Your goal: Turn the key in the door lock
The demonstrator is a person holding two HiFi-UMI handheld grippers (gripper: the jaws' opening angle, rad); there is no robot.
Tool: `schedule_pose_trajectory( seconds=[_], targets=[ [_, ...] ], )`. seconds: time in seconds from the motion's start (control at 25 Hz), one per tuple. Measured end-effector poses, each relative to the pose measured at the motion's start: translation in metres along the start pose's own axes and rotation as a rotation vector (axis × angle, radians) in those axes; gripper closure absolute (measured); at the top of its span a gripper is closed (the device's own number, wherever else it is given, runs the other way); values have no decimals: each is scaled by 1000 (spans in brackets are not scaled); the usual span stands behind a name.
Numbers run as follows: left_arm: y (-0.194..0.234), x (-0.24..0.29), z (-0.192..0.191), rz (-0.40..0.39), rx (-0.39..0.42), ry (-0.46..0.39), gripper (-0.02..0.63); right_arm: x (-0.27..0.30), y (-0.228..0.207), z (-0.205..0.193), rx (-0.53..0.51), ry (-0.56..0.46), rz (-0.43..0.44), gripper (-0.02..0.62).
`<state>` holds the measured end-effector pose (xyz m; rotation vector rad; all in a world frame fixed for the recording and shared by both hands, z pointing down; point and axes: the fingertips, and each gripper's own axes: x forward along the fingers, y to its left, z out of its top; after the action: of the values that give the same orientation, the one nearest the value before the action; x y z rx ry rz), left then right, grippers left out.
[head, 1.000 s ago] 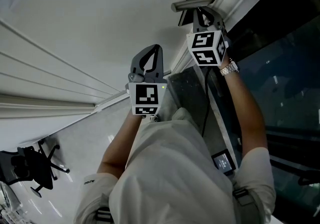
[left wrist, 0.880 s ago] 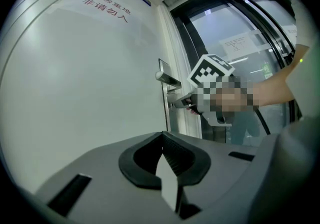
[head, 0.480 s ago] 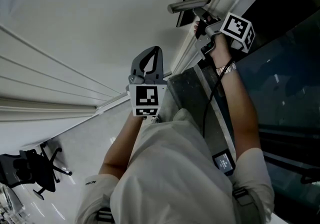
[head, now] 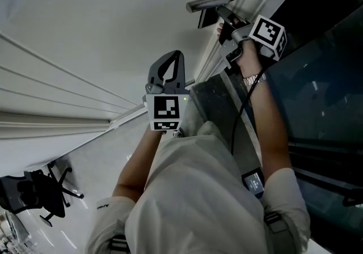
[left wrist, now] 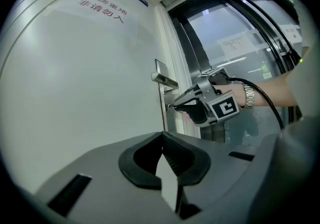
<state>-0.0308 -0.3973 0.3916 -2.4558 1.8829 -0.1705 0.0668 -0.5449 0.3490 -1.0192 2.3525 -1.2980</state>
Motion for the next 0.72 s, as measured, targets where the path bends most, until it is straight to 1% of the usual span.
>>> schedule_pose_trajectory(
  seconds=[0.12, 0.24, 0.32, 0.4, 0.48, 0.56, 0.72],
  targets=[
    [3, -3, -6, 5, -5, 8, 597, -14, -1, -16, -134, -4, -1, 568],
    [3, -7, -15, 4, -7, 17, 597, -33, -7, -42, -299, -6, -44, 569],
    [1, -12, -19, -2, 1, 19, 597, -50, -8, -60, -463, -30, -89, 574],
    [-3, -18, -25, -11, 3, 16, 597, -68, -4, -77, -648, -79, -127, 591],
    [-5, -25, -32, -17, -3, 10, 597, -84, -3, -96, -788, -112, -151, 591],
    [-8, -33, -40, -17, -16, 8, 597, -98, -5, -116, -848, -112, -164, 592],
    [-17, -47, -58, -18, -70, 23, 595, -118, -8, -147, -888, -101, -137, 592]
  ],
)
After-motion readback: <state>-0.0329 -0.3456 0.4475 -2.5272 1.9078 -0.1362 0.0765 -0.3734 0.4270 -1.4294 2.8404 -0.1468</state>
